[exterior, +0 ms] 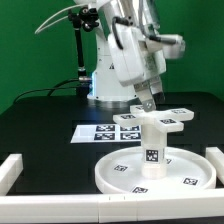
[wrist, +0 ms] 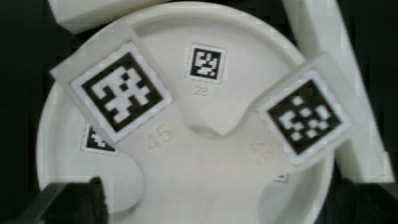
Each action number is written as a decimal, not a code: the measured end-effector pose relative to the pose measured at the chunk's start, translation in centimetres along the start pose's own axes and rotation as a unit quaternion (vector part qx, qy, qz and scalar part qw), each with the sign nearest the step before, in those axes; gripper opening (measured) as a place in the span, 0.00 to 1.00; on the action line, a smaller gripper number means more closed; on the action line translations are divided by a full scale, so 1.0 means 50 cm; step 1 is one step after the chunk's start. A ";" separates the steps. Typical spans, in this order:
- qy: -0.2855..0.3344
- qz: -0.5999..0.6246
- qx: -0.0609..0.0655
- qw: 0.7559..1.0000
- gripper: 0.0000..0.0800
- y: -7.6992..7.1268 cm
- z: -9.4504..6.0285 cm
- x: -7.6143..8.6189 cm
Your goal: Assemble round table
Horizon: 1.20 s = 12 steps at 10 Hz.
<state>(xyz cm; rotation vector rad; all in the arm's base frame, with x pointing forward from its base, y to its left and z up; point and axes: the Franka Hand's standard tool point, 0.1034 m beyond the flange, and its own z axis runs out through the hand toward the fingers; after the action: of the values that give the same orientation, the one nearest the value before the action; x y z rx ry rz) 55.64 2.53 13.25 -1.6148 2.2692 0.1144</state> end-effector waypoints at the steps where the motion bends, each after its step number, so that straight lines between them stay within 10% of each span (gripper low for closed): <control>1: -0.004 -0.006 0.004 1.000 0.81 -0.003 -0.005 -0.003; 6: -0.005 -0.213 -0.024 0.977 0.81 0.002 0.005 -0.021; 12: -0.021 -0.507 -0.032 0.861 0.81 -0.010 0.011 -0.025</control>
Offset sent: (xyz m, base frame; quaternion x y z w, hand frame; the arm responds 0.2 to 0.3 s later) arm 0.0000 0.0000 0.0000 0.0000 0.0000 -0.0650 0.9979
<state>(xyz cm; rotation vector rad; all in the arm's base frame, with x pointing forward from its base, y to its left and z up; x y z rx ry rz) 56.58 3.62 13.23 -2.5624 1.1252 -0.0476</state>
